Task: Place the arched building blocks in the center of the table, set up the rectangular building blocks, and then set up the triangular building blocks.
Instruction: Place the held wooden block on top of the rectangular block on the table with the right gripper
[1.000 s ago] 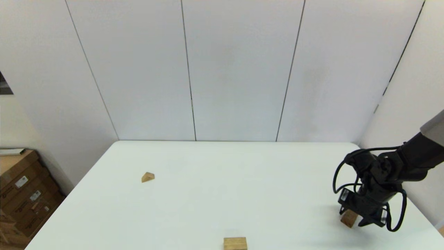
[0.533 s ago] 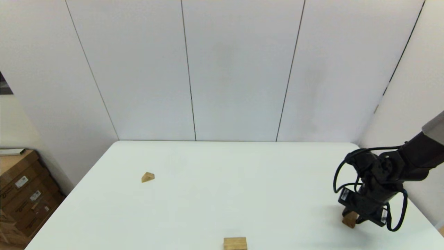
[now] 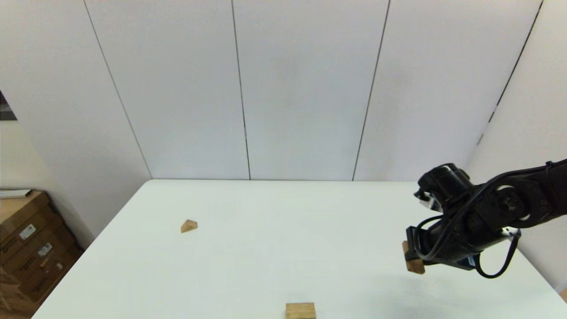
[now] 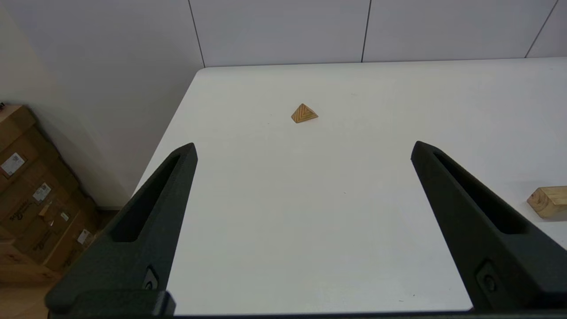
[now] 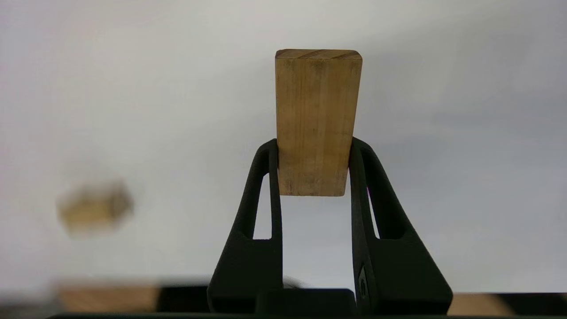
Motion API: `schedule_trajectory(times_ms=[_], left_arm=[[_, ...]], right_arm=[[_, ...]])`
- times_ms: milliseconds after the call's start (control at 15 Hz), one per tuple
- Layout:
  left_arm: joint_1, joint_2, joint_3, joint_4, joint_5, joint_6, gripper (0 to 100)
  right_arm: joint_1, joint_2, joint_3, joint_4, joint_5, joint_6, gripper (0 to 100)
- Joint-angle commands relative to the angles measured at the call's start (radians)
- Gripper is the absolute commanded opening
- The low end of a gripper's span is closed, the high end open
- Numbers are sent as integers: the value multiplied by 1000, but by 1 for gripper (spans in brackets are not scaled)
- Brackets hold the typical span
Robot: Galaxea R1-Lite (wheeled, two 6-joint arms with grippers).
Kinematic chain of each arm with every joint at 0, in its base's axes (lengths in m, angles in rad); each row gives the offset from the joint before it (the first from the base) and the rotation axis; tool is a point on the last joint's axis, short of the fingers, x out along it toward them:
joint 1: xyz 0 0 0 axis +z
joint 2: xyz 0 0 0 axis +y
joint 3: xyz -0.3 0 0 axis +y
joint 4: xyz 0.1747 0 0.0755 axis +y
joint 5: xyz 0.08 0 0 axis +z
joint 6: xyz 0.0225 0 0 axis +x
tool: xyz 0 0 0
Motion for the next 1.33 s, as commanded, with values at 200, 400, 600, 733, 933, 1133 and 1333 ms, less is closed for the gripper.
schedule_trajectory(times_ms=[200, 400, 600, 733, 933, 1133, 1333], left_arm=[[0, 0, 0, -1, 0, 0, 100], [0, 0, 0, -1, 0, 0, 100], [0, 0, 0, -1, 2, 0, 100], [0, 0, 0, -1, 2, 0, 100], [0, 2, 0, -1, 2, 2, 100], [0, 2, 0, 1, 2, 2, 100], [0, 0, 0, 1, 2, 2, 100]], right_arm=[[368, -131, -16, 47, 54, -304, 0], [453, -74, -109, 190, 127, -439, 0], [494, -5, -158, 202, 169, -627, 0], [508, 41, -184, 204, 178, -736, 0], [528, 116, -230, 202, 180, -858, 0], [539, 190, -298, 196, 216, -910, 0], [537, 237, -336, 201, 256, -963, 0]])
